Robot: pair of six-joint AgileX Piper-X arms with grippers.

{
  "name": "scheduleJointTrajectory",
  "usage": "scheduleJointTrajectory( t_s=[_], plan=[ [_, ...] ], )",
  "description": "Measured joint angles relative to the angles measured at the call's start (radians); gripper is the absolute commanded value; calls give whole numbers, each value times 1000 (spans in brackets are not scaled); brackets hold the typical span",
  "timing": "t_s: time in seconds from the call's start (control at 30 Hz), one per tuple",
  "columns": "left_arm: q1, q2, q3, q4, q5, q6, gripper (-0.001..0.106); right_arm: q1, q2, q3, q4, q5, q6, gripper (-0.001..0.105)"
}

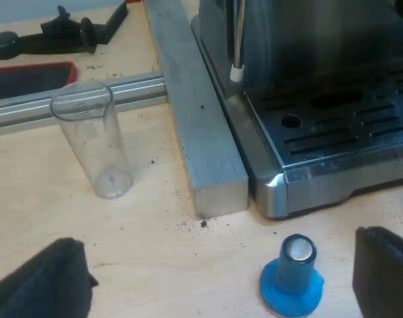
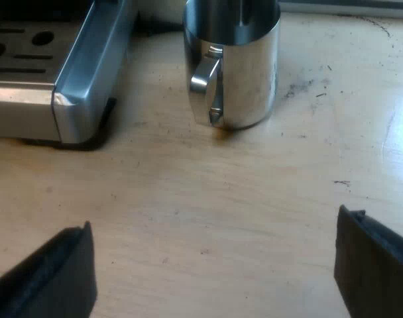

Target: Put the handle in the coffee machine

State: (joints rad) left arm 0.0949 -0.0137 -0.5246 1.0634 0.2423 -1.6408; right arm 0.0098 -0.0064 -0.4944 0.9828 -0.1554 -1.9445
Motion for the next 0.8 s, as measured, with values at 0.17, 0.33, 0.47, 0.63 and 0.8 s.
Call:
scheduleJointTrajectory(
  t_s=[0.17,0.33,0.47,0.63,0.8],
  plan=[
    [0,0,0,-4,18,0,82,0,0,0,0,0,0,75],
    [-5,0,0,-15,25,0,82,0,0,0,0,0,0,75],
    [-5,0,0,-15,25,0,82,0,0,0,0,0,0,75],
    [-5,0,0,-15,25,0,82,0,0,0,0,0,0,75],
    [-5,0,0,-15,25,0,82,0,0,0,0,0,0,75]
  ],
)
